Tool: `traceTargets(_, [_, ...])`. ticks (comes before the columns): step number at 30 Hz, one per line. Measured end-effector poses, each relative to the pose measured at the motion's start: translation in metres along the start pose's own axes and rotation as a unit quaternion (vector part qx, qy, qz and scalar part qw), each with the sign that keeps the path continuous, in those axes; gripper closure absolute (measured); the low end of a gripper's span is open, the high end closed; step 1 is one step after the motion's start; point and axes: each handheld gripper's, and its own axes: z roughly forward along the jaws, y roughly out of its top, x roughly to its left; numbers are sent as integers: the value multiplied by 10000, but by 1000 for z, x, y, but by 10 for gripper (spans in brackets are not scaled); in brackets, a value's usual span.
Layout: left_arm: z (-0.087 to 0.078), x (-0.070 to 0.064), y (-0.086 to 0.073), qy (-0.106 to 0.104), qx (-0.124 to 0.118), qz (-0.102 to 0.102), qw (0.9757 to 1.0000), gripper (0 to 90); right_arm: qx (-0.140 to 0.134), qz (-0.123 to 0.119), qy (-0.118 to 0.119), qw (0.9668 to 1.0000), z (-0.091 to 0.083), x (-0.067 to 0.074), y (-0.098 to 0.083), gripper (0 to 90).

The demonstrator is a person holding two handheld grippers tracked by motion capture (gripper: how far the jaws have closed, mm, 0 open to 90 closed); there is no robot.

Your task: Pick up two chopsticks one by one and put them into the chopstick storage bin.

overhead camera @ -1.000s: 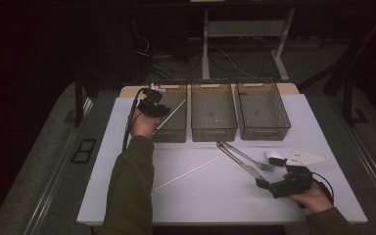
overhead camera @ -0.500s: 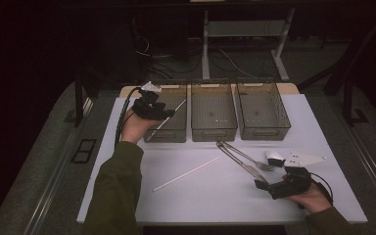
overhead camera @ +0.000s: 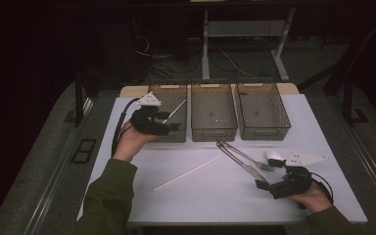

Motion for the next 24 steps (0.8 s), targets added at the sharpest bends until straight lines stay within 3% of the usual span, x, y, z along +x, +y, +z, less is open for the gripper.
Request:
traceTargets(10, [3,-29,-20,-131,8,183,9997,298,-23,-45,-3,10000,-1,1,0,23])
traceTargets(24, [9,-62,-51,-346,-26,288,9990,286,13,-43,-14,10000,-1,2,0,23])
